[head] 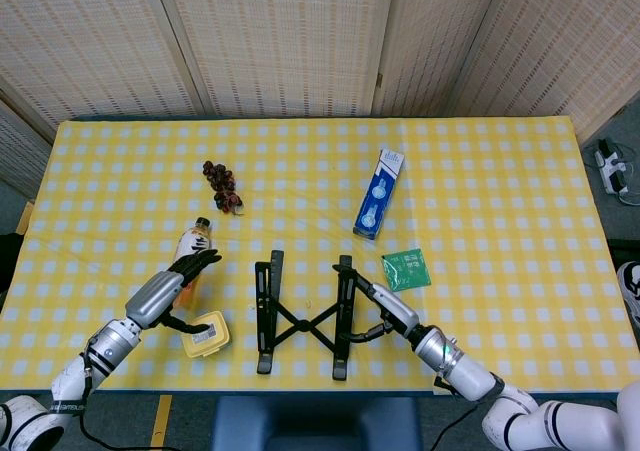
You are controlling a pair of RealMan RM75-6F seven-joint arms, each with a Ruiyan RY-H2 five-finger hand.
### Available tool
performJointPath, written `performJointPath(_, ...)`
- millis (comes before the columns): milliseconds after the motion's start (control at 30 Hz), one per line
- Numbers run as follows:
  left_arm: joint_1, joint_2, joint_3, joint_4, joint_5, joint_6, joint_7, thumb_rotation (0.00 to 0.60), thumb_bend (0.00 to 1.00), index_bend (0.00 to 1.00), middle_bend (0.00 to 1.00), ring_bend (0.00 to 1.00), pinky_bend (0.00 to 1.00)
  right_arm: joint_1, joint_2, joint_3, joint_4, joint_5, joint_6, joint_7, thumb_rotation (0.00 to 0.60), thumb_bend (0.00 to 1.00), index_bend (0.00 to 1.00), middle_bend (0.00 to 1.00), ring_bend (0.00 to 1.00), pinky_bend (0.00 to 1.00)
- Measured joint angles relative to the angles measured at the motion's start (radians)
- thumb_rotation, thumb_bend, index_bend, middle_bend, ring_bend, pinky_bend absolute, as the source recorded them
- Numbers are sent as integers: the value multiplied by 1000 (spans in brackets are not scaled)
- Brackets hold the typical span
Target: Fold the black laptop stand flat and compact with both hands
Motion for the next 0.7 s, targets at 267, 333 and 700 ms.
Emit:
performJointPath(267, -18, -11, 22, -16, 25, 4, -17, 600, 169, 87, 75, 56, 0, 12, 12, -56, 23, -99, 105, 119, 600, 235, 0, 0, 54, 0)
performJointPath(333, -22, -18, 24, -18, 24, 3, -12, 600, 170, 88, 78, 59, 0, 14, 22, -74, 24, -123, 132, 136, 600, 235, 0, 0, 56, 0)
performJointPath(700, -43, -42, 55, -63, 50, -13, 53, 600, 170, 139, 121, 90, 12, 42, 95, -158, -38, -227, 204, 106, 600, 234, 0, 0, 52, 0)
